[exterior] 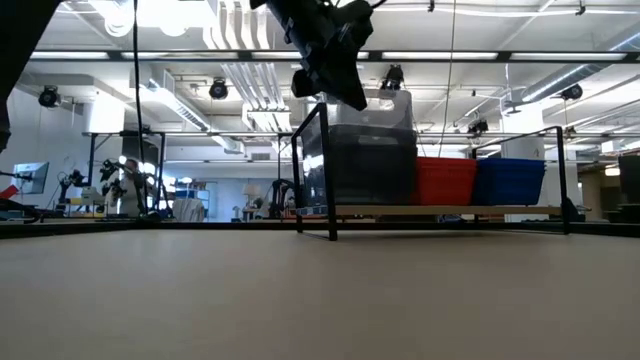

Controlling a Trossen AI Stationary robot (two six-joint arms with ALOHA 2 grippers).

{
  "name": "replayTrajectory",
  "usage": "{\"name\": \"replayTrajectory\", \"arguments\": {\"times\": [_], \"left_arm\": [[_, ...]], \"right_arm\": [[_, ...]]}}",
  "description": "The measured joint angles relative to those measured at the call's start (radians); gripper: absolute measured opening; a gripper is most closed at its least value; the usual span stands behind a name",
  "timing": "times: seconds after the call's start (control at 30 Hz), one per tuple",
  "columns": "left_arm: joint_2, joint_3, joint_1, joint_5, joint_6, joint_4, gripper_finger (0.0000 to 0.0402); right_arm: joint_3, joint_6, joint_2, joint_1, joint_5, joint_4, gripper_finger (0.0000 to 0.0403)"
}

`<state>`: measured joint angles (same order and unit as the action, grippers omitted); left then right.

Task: Stack baskets on shelf by color
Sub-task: Stack the black bin on the other black bin on the shelf, then return to Home Position

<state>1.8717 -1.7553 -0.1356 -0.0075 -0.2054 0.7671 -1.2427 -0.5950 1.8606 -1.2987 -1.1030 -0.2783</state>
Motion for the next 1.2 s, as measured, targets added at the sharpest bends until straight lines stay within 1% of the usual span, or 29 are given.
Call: {"name": "replayTrajectory", "arguments": {"times": [0.07,0.13,0.27,0.37,0.43,0.5,0.6,0.77,0.83,0.9,0.97,1.03,1.1,1.13,1.2], "left_arm": [[0.0,-0.001,0.0,0.004,0.0,0.0,0.001],[0.0,-0.001,-0.002,0.009,0.0,0.0,0.0031],[0.0,-0.007,-0.007,0.013,-0.002,0.001,0.0093],[0.0,-0.039,-0.007,0.013,0.001,0.0,0.0136],[-0.002,-0.065,-0.003,0.012,0.015,-0.007,0.0153],[-0.003,-0.083,0.019,0.0,0.063,-0.007,0.0159],[-0.003,-0.091,0.079,-0.064,0.11,-0.008,0.0156],[-0.006,-0.093,0.211,-0.291,0.114,-0.005,0.0128],[-0.008,-0.093,0.277,-0.339,0.094,0.004,0.0116],[-0.008,-0.092,0.348,-0.372,0.052,0.001,0.0104],[-0.008,-0.088,0.421,-0.417,0.006,-0.002,0.0093],[-0.008,-0.076,0.493,-0.467,-0.043,-0.015,0.0083],[-0.004,-0.069,0.565,-0.521,-0.091,-0.025,0.0076],[0.001,-0.068,0.6,-0.556,-0.117,-0.031,0.0073],[0.014,-0.067,0.666,-0.623,-0.161,-0.045,0.0069]], "right_arm": [[0.0,0.0,0.0,0.0,0.0,0.0,0.0009],[0.0,0.0,0.0,0.0,0.0,0.0,0.0009],[0.0,0.0,0.0,0.0,0.0,0.001,0.0009],[0.0,0.0,0.0,0.0,0.0,0.001,0.0009],[0.0,0.0,0.0,0.0,0.0,0.001,0.0009],[0.0,0.0,0.0,0.0,0.0,0.001,0.0009],[0.0,-0.005,0.0,0.0,0.0,0.001,0.0009],[0.001,-0.098,0.0,0.0,-0.024,-0.021,0.0009],[0.001,-0.169,0.0,0.0,-0.01,-0.078,0.0009],[0.002,-0.275,-0.008,0.0,0.036,-0.179,0.0009],[0.006,-0.396,-0.021,0.003,0.105,-0.288,0.0009],[0.024,-0.482,-0.035,0.018,0.187,-0.356,0.0009],[0.058,-0.495,-0.046,0.044,0.248,-0.362,0.0009],[0.08,-0.47,-0.054,0.063,0.264,-0.34,0.0009],[0.132,-0.349,-0.086,0.109,0.296,-0.241,0.0009]]}}
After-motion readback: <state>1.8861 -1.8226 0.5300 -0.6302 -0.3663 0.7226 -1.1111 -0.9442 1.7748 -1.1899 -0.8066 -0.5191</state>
